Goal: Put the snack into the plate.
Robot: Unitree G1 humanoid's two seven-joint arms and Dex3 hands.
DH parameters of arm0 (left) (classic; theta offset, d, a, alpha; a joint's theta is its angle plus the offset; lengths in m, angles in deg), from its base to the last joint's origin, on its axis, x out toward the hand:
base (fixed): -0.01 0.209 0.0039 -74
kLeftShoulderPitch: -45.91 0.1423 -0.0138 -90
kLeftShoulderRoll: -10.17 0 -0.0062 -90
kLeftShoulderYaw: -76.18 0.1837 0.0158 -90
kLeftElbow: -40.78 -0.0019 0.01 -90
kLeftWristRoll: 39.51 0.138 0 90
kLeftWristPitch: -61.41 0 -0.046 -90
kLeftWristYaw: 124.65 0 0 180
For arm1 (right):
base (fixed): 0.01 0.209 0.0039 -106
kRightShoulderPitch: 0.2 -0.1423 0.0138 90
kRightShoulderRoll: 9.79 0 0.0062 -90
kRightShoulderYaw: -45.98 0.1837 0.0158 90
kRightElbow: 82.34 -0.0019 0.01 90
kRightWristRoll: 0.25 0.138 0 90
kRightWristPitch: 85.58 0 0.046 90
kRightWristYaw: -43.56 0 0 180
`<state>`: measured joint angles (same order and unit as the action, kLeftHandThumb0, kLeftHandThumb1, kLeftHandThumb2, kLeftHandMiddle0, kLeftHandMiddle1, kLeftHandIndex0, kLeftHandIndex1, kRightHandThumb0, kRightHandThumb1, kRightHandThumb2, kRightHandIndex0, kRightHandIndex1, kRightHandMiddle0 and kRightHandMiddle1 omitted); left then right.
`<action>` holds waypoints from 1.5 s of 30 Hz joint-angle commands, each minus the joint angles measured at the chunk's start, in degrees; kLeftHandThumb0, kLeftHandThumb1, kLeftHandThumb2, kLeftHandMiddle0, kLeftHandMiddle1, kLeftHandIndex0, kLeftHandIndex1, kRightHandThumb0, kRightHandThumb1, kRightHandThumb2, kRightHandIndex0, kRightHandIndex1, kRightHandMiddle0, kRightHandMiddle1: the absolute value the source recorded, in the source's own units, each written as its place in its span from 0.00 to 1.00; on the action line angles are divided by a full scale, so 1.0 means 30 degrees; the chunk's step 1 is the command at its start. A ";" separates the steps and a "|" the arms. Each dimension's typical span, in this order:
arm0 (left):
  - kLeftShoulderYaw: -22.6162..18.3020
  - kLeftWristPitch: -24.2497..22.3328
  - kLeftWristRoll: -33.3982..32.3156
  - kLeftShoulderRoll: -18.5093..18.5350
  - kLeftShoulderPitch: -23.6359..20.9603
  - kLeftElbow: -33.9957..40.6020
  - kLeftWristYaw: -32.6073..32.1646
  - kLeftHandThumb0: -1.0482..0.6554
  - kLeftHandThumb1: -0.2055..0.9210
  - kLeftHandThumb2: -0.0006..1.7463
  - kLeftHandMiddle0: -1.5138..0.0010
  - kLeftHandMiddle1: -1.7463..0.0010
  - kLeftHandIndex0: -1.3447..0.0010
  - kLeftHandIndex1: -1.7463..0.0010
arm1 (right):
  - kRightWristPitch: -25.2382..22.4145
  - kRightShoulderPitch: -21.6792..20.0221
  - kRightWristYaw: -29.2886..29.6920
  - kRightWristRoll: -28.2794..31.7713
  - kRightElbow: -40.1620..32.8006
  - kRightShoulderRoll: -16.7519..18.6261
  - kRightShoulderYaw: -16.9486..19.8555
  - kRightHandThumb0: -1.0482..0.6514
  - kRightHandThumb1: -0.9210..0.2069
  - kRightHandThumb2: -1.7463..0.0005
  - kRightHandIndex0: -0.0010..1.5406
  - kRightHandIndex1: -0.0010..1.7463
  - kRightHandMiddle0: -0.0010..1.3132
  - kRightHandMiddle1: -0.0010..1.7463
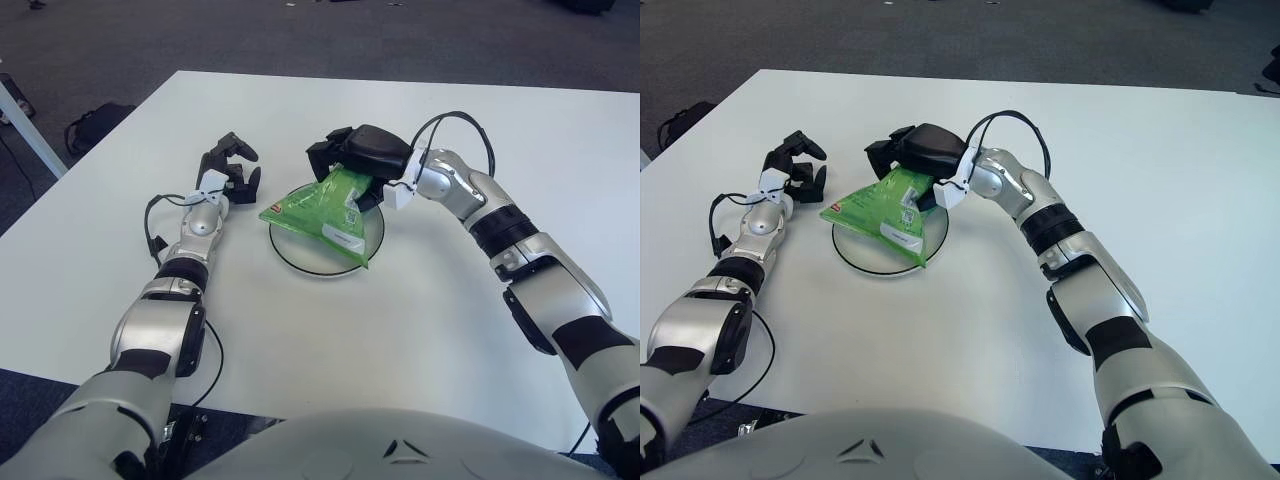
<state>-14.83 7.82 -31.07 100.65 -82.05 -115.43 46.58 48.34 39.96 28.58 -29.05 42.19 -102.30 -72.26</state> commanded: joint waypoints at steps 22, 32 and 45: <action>0.0580 -0.0732 0.0608 -0.0434 0.1283 -0.0910 -0.0020 0.32 0.42 0.79 0.17 0.00 0.51 0.00 | -0.1241 -0.1981 -0.8948 0.5102 -0.0872 -0.0795 0.1314 0.03 0.05 0.91 0.00 0.00 0.00 0.00; 0.0937 -0.0944 0.1007 -0.0365 0.1324 -0.0722 -0.0663 0.29 0.30 0.88 0.14 0.00 0.43 0.00 | -0.3151 -0.2239 -1.2243 0.7705 -0.1800 -0.1471 0.2281 0.05 0.10 0.94 0.00 0.00 0.00 0.00; 0.0939 -0.0460 0.0968 -0.0367 0.1384 -0.0681 -0.0794 0.28 0.26 0.92 0.14 0.00 0.40 0.00 | -0.4930 -0.2312 -1.4958 0.9329 -0.1599 -0.3265 0.4129 0.09 0.12 0.95 0.00 0.00 0.00 0.00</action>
<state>-12.97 7.76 -29.36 100.88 -82.12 -114.98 44.01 33.09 33.97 -14.81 -2.54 36.83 -108.12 -62.68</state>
